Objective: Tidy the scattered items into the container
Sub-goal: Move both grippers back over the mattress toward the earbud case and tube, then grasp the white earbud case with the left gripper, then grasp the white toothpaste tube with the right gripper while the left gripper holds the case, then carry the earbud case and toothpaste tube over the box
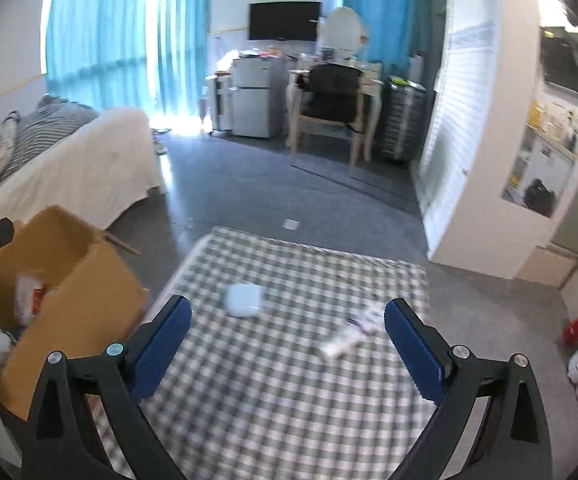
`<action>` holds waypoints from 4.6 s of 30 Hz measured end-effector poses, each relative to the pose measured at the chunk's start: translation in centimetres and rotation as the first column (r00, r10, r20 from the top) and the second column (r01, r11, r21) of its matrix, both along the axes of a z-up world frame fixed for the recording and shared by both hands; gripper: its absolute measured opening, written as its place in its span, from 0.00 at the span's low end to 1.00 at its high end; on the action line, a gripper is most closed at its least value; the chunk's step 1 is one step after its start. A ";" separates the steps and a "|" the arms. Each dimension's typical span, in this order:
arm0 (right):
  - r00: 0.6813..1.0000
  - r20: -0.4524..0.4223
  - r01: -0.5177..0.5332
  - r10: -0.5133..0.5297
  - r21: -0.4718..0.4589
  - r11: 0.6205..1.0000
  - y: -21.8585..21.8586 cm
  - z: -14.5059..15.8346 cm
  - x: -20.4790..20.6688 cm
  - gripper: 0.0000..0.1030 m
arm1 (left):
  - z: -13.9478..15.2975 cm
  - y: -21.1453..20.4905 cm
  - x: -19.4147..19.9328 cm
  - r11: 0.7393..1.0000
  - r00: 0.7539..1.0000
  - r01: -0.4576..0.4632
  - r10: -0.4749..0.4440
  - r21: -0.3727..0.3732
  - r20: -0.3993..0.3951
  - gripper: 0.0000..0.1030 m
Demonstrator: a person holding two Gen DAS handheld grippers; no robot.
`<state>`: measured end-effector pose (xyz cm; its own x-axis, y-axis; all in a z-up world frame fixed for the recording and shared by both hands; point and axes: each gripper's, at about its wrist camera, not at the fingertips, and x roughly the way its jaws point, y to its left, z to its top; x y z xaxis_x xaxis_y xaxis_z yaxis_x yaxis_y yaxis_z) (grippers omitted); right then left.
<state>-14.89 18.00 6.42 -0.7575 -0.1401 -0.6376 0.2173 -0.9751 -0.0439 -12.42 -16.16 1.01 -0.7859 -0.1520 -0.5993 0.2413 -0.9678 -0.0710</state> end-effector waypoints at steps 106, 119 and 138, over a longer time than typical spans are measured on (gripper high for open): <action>0.993 0.117 0.008 -0.007 -0.008 1.000 -1.2 -6.5 -4.4 0.24 | -7.2 7.1 -6.0 0.990 0.982 0.140 -0.140 0.015 0.123 0.52; 0.973 -0.024 -0.230 0.229 -0.063 0.971 -11.8 1.4 2.7 0.24 | -0.4 -3.1 2.2 0.996 0.996 -0.078 0.080 -0.040 0.046 0.52; 0.932 -0.048 -0.361 0.359 -0.060 0.931 -19.2 3.5 6.7 0.24 | 0.1 -11.6 7.3 0.980 0.980 -0.194 0.196 -0.040 0.038 0.52</action>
<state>-8.20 -1.23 9.96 -0.6702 -0.4492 -0.5908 0.5538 -0.8326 0.0047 -5.14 -27.74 1.09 -0.7135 -0.3220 -0.6223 0.4274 -0.9038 -0.0226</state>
